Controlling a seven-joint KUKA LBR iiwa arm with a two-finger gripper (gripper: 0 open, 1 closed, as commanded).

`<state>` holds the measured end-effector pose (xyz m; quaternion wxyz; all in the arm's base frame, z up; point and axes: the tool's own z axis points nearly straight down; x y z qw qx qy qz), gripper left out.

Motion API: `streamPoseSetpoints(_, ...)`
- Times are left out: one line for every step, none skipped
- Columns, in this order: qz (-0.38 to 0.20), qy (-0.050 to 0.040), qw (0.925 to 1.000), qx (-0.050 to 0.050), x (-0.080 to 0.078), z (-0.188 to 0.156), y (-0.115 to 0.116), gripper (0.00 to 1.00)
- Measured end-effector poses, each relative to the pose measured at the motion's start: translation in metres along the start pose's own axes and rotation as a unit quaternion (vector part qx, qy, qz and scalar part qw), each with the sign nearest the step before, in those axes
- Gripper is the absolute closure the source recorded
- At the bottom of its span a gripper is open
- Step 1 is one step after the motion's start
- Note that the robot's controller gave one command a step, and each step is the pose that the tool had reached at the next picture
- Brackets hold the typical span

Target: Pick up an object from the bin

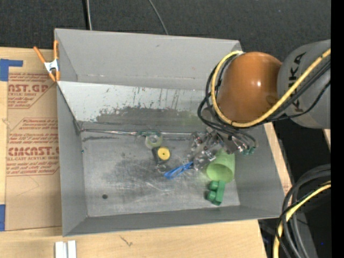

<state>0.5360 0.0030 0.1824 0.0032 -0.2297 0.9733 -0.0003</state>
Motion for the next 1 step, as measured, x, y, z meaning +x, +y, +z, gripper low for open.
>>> streamPoseSetpoints(0.004, -0.0019, 1.0, 0.001, 0.0007, -0.0729, -0.0105, 1.0)
